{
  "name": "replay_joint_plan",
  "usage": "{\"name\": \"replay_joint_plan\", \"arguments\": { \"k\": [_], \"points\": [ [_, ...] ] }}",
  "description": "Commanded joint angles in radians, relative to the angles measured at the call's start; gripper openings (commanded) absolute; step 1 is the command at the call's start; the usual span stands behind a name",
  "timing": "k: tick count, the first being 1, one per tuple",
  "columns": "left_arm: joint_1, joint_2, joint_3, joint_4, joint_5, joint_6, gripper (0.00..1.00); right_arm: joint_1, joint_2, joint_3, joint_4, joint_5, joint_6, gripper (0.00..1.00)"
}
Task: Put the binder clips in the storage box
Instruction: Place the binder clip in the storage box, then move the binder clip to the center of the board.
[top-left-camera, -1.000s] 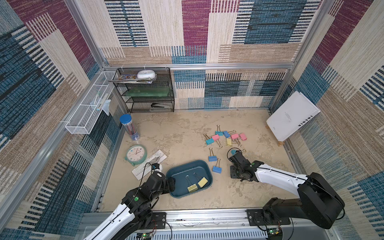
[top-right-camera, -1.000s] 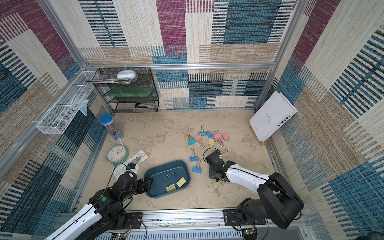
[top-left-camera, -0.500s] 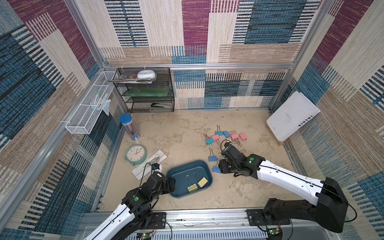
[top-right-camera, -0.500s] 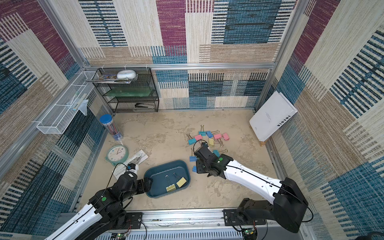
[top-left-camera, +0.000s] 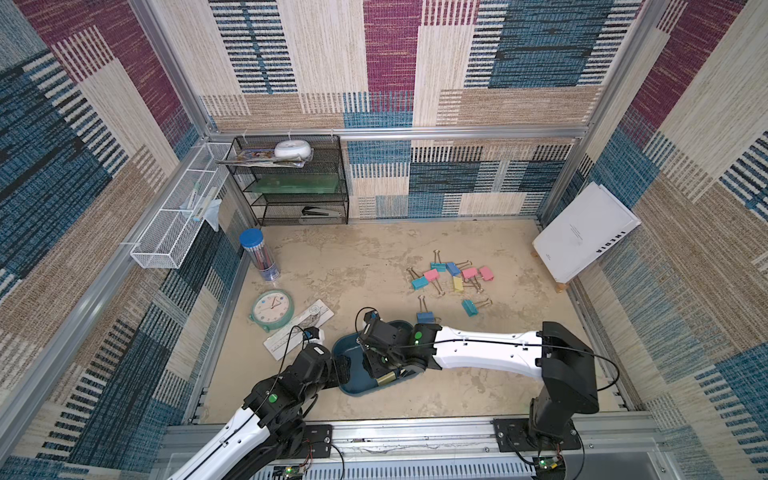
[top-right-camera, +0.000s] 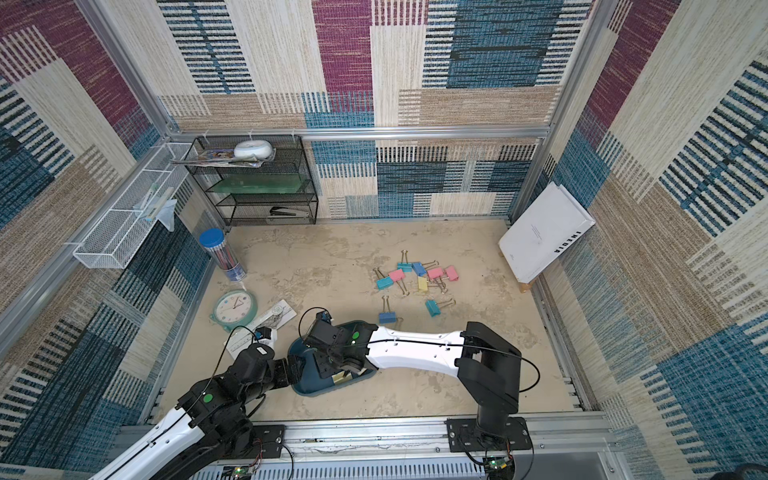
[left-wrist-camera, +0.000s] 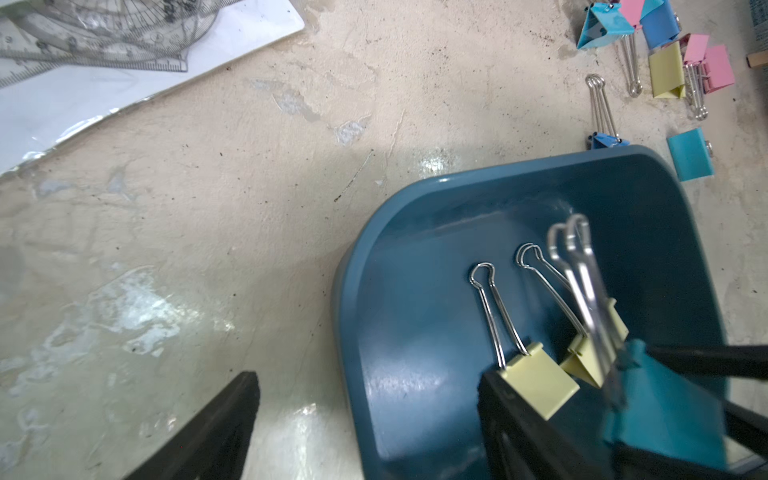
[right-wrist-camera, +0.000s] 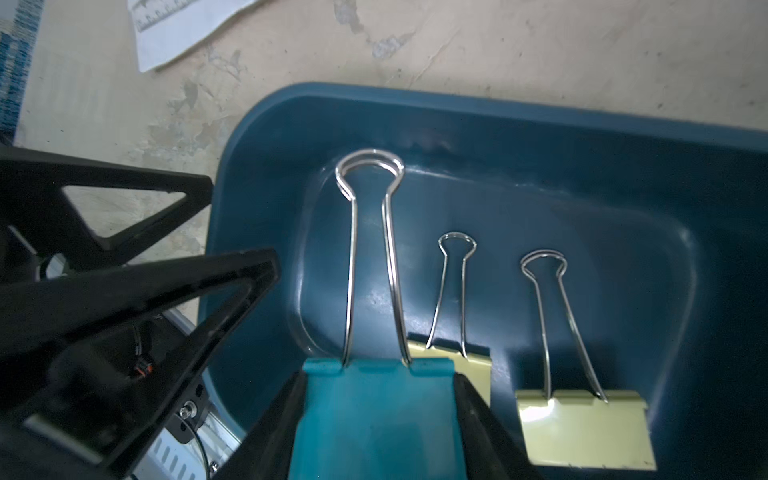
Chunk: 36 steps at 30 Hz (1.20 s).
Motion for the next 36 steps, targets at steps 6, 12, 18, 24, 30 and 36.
{"name": "replay_joint_plan", "arguments": {
  "k": [6, 12, 18, 24, 30, 36],
  "points": [
    [0.001, -0.009, 0.005, -0.018, 0.004, 0.005, 0.86, 0.005, 0.035, -0.019, 0.136, -0.083, 0.066, 0.55],
    [0.000, -0.018, 0.005, -0.026, 0.002, 0.003, 0.87, -0.013, -0.013, -0.058, 0.142, -0.065, 0.055, 0.79],
    [0.000, -0.021, 0.006, -0.031, 0.004, 0.000, 0.86, -0.121, -0.241, -0.166, 0.059, 0.025, 0.040, 0.79],
    [0.003, -0.023, 0.006, -0.031, 0.004, 0.000, 0.87, -0.319, -0.490, -0.393, 0.048, 0.028, 0.021, 0.00],
    [0.001, -0.020, 0.005, -0.030, 0.005, 0.001, 0.86, -0.438, -0.535, -0.553, 0.119, -0.019, -0.018, 0.00],
    [0.001, -0.014, 0.006, -0.025, 0.002, 0.002, 0.86, -0.444, -0.421, -0.517, 0.218, -0.146, -0.056, 0.00]
  ]
}}
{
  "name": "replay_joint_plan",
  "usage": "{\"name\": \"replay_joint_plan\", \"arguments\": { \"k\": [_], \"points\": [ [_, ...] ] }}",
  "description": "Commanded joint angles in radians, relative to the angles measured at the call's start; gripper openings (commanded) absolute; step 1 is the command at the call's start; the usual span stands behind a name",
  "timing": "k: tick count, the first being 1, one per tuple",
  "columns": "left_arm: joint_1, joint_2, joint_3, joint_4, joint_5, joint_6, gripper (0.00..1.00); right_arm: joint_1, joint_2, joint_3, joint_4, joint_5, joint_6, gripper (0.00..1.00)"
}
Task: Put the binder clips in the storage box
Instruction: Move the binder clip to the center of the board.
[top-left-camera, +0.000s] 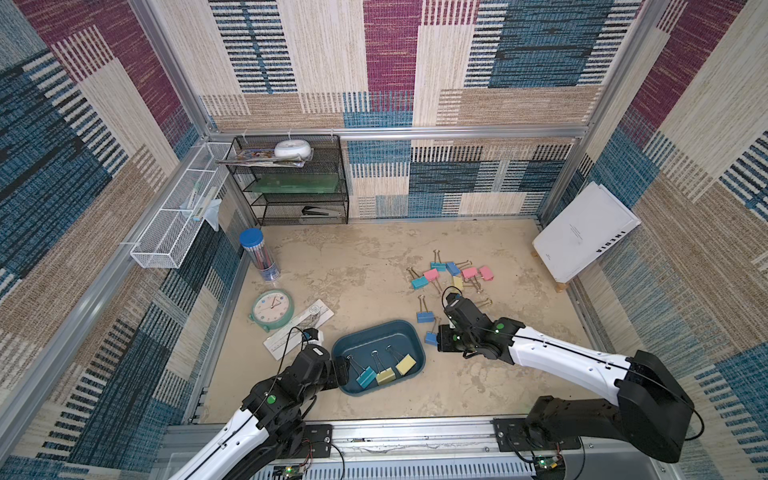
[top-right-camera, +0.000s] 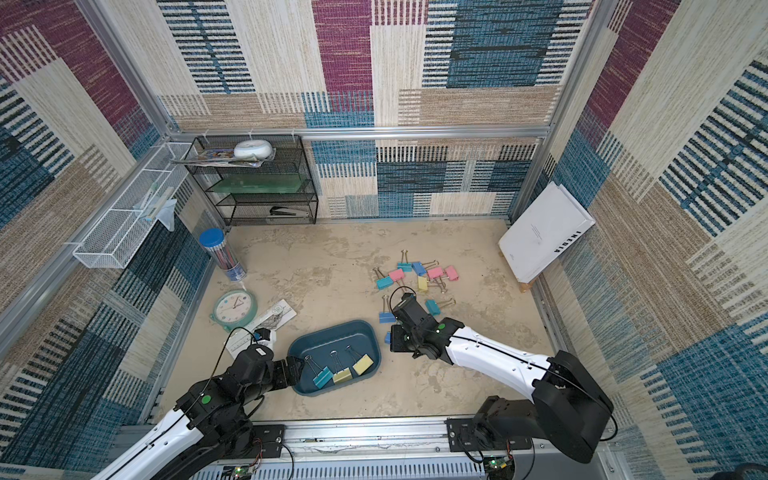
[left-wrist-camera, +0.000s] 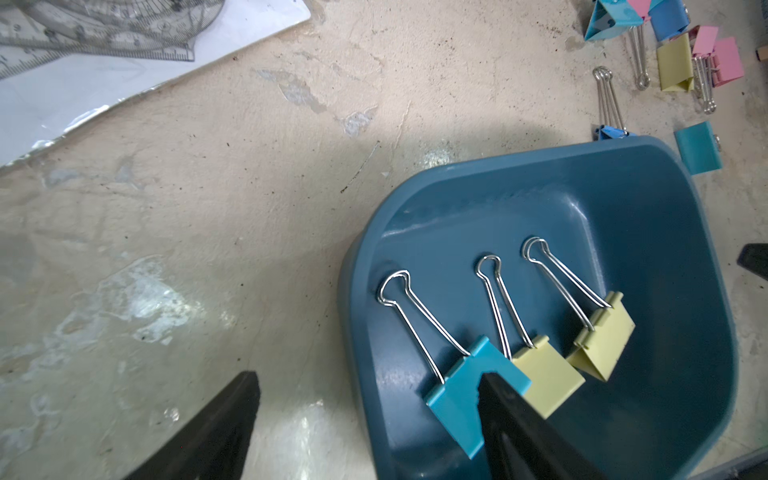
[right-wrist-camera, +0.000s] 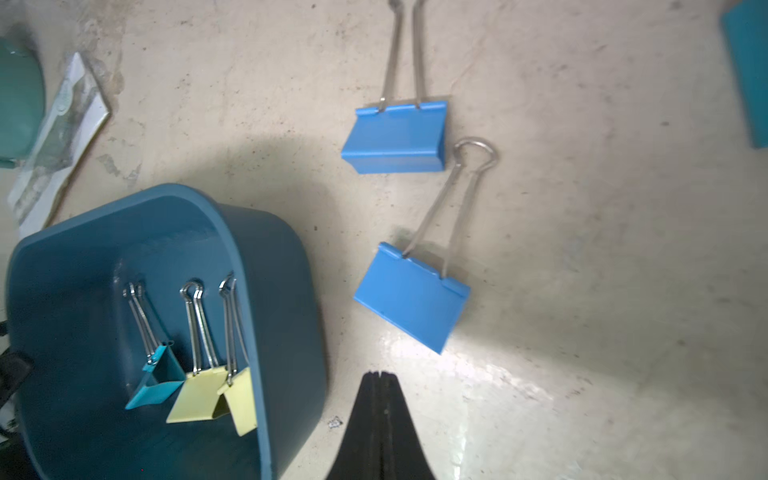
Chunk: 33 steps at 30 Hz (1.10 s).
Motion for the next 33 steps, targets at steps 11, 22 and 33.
{"name": "replay_joint_plan", "arguments": {
  "k": [11, 22, 33],
  "points": [
    [0.001, 0.014, 0.006, 0.012, 0.001, 0.002, 0.87, -0.003, 0.277, 0.146, 0.060, -0.086, -0.094, 0.00],
    [0.000, 0.024, 0.001, 0.023, 0.000, 0.002, 0.86, -0.003, 0.294, 0.136, -0.049, -0.015, -0.115, 0.00],
    [-0.001, 0.032, -0.003, 0.034, 0.003, 0.004, 0.87, -0.003, 0.126, 0.058, -0.114, 0.038, -0.112, 0.00]
  ]
}}
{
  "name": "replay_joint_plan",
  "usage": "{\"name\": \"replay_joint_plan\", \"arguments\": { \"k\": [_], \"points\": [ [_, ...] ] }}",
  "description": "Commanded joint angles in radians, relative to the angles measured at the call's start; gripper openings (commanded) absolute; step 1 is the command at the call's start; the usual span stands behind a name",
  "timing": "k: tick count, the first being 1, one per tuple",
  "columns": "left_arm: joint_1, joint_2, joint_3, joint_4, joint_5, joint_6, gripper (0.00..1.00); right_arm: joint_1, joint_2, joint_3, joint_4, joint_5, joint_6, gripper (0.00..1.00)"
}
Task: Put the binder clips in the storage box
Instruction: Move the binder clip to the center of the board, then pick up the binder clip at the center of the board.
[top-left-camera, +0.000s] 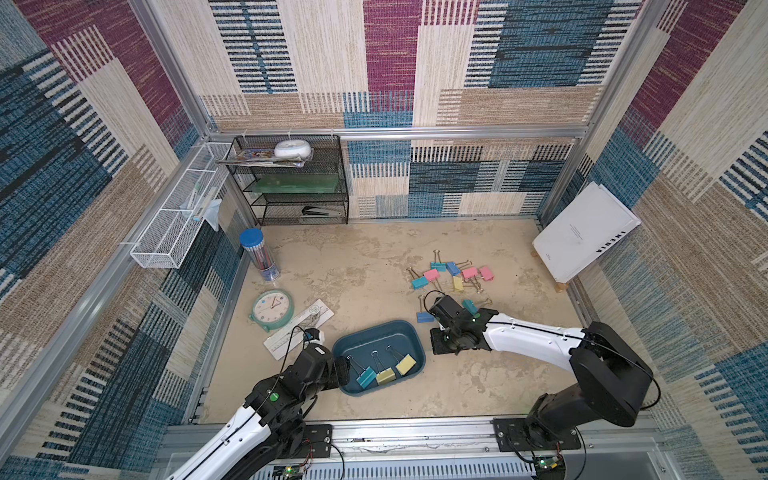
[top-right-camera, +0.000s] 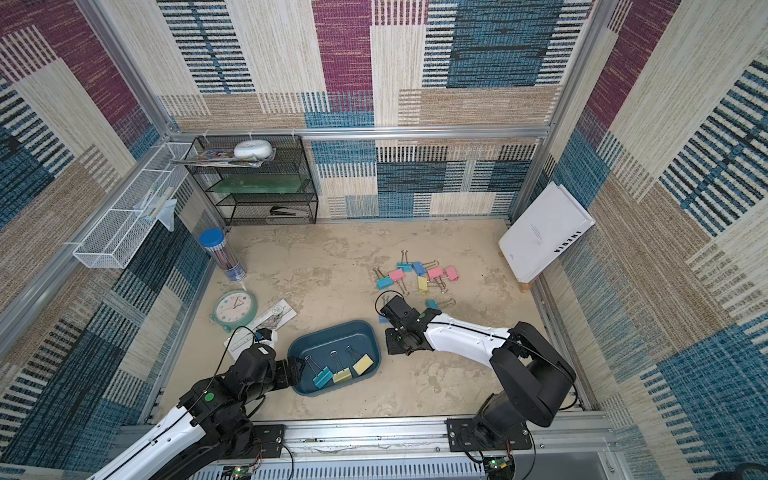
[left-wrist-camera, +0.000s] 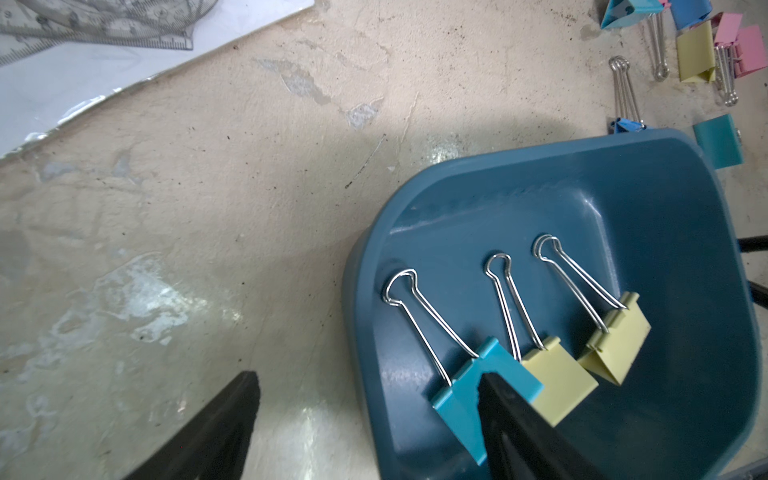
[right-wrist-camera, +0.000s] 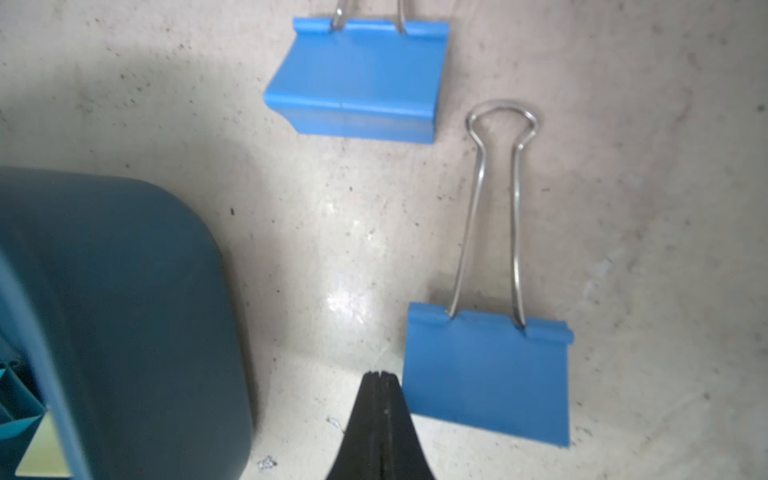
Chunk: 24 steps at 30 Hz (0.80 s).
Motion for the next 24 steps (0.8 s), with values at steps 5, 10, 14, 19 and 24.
{"name": "replay_joint_plan", "arguments": {
  "k": [5, 10, 14, 19, 24],
  "points": [
    [0.000, 0.003, 0.005, 0.015, 0.004, 0.005, 0.87, 0.003, -0.236, -0.054, 0.035, -0.027, -0.008, 0.56],
    [0.000, 0.001, 0.004, 0.015, 0.003, 0.005, 0.87, -0.004, -0.303, -0.070, -0.027, 0.090, -0.079, 0.90],
    [0.000, 0.000, 0.004, 0.013, 0.004, 0.003, 0.86, -0.009, -0.213, -0.071, -0.052, 0.120, -0.144, 0.95],
    [0.000, 0.001, 0.006, 0.012, 0.003, 0.002, 0.87, -0.010, -0.108, -0.072, -0.027, 0.140, -0.155, 0.95],
    [0.001, 0.000, 0.006, 0.008, 0.000, -0.001, 0.87, -0.012, -0.061, -0.063, 0.005, 0.155, -0.157, 0.95]
  ]
}}
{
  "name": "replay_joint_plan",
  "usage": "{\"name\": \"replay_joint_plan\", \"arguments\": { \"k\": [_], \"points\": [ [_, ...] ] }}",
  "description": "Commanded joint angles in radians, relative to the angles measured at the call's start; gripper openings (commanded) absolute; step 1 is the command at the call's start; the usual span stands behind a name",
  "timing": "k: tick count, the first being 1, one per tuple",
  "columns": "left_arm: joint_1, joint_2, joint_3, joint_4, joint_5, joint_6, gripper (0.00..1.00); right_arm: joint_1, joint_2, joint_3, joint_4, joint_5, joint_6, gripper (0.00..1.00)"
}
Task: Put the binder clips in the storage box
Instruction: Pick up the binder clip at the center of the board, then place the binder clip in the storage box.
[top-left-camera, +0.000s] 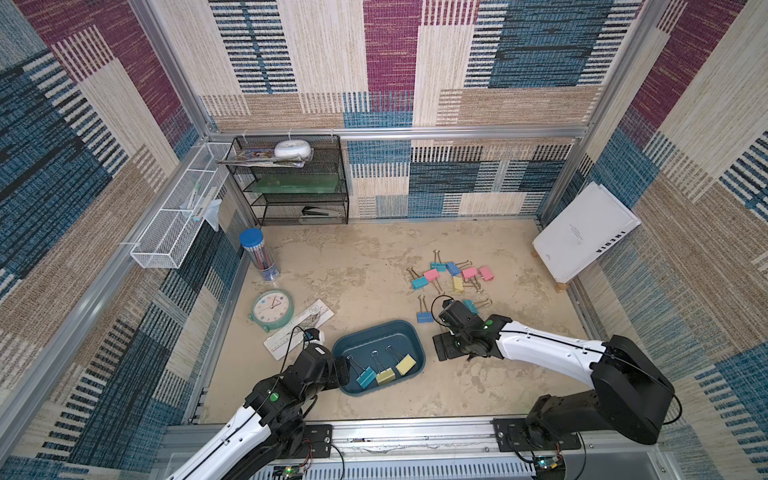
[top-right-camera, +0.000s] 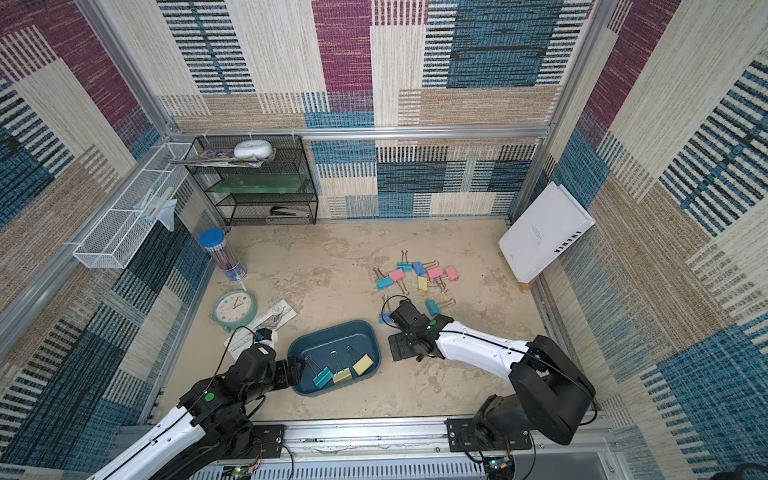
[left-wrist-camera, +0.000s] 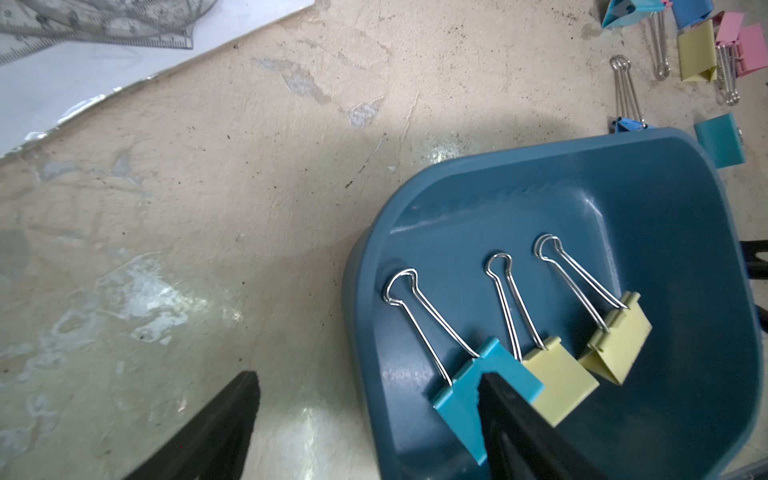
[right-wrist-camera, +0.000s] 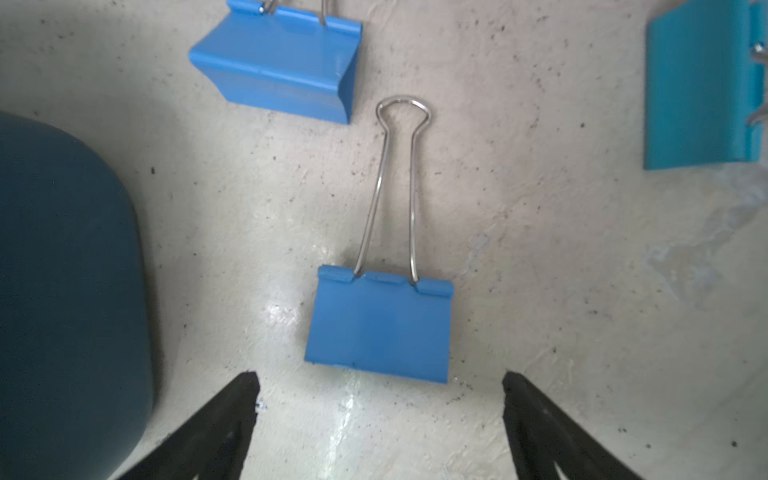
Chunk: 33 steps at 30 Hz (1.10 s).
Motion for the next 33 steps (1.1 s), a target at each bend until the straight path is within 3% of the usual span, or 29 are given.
{"name": "replay_joint_plan", "arguments": {
  "k": [1, 9, 14, 15, 24, 27, 33],
  "points": [
    [0.001, -0.001, 0.006, 0.009, 0.000, 0.000, 0.87, -0.002, 0.028, 0.010, 0.028, 0.026, -0.017, 0.94],
    [0.000, -0.001, 0.005, 0.009, -0.002, -0.002, 0.87, -0.008, 0.120, 0.013, 0.075, 0.016, -0.014, 0.81],
    [0.001, 0.003, 0.005, 0.010, -0.004, -0.001, 0.86, -0.011, 0.139, 0.035, 0.045, 0.040, -0.006, 0.51],
    [0.001, 0.004, 0.006, 0.010, -0.003, -0.001, 0.87, -0.012, 0.137, 0.046, 0.022, 0.040, -0.010, 0.48],
    [0.001, 0.003, 0.005, 0.009, -0.002, -0.002, 0.87, -0.009, -0.013, 0.173, -0.175, 0.076, 0.000, 0.48],
    [0.000, 0.005, 0.008, 0.011, -0.004, -0.001, 0.87, 0.005, -0.080, 0.232, -0.191, -0.037, -0.034, 0.47],
    [0.001, 0.006, 0.007, 0.009, -0.006, -0.002, 0.87, 0.195, -0.032, 0.324, -0.106, -0.155, 0.031, 0.45]
  ]
}}
